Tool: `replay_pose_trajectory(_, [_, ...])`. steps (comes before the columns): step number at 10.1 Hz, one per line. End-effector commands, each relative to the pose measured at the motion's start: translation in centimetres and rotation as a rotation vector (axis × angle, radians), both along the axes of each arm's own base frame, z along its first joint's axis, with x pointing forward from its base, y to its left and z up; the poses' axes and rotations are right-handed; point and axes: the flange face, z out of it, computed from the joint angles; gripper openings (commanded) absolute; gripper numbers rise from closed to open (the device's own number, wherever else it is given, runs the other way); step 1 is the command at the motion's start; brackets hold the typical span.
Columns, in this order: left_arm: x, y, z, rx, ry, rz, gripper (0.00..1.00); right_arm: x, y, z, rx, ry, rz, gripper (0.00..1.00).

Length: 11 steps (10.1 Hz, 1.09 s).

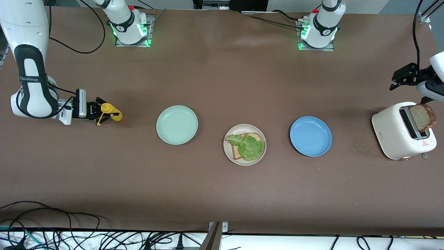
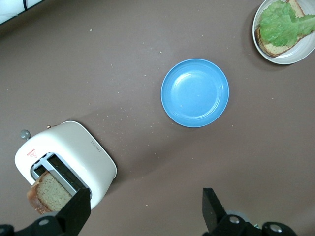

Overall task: Make sandwich on beige plate with both arms
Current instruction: 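Carry the bottle upright back to its spot with the right gripper, then set the bottle down upright and open the right gripper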

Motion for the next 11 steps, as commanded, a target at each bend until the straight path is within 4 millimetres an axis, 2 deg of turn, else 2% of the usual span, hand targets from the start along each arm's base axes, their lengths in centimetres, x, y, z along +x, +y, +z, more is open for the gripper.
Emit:
replay_pose_trajectory(1, [-0.1,0.1,0.5,-0.018,0.002,-0.017,1.00,0.0,-0.2,0.0,0.023,-0.019,-0.015,0.23])
replay_pose_trajectory(2, [-0.1,0.1,0.5,-0.018,0.002,-0.017,1.00,0.0,-0.2,0.0,0.021,-0.012,-0.021,0.40])
replay_pose_trajectory(3, [-0.1,0.1,0.5,-0.018,0.002,-0.017,1.00,0.0,-0.4,0.0,0.023,-0.013,-0.025,0.68])
replay_pose_trajectory(4, [-0.1,0.1,0.5,-0.019,0.002,-0.019,1.00,0.0,-0.4,0.0,0.027,-0.016,-0.031,0.77])
replay_pose_trajectory(7, [-0.1,0.1,0.5,-0.018,0.002,-0.017,1.00,-0.1,-1.1,-0.3,0.028,-0.009,-0.045,0.96])
replay_pose_trajectory(10, [-0.1,0.1,0.6,-0.019,-0.001,-0.019,1.00,-0.5,-2.3,-0.3,0.036,-0.005,-0.067,1.00])
replay_pose_trajectory(11, [-0.1,0.1,0.5,-0.017,0.001,-0.017,1.00,-0.9,-3.6,-0.3,0.033,-0.003,-0.086,1.00])
